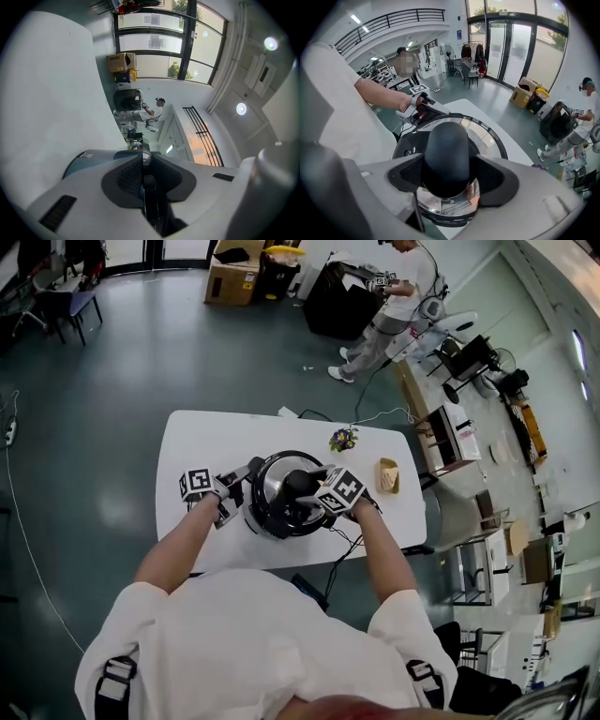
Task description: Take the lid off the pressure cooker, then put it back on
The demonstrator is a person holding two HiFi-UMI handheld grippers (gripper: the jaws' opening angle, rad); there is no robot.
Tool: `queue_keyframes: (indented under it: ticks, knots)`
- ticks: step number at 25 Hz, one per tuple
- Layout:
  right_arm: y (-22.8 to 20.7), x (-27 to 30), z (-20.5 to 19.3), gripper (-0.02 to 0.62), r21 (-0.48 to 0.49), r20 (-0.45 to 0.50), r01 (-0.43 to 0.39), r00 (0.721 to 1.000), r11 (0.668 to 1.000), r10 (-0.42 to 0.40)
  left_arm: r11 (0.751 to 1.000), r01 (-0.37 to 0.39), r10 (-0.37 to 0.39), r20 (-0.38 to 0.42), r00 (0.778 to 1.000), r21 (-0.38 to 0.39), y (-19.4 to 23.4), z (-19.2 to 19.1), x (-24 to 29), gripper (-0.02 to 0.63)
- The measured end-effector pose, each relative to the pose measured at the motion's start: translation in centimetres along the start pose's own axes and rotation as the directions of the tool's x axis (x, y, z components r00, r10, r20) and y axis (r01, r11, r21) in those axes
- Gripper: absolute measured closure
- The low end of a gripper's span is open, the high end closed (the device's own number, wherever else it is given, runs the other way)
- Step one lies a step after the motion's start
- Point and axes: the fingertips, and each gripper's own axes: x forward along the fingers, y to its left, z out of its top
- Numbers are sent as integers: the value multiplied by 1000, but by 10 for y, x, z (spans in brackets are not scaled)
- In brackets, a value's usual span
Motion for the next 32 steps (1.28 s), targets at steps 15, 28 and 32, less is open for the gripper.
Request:
queue_keyframes:
  ticks: [15,28,32]
  knots:
    - [4,-4,6,314,60,11,18,1000,998,-19,1000,16,-16,-6,1000,5,-9,0,-2,540]
    - [-2,-5,4,314,237,-10,108,994,966,-109,1000,7,-7,-16,1000,17,-5,0,0,539]
    - [1,-6,6,314,313,-16,141,990,939,-144,1000,10,-9,-22,1000,13,-8,-1,-3,538]
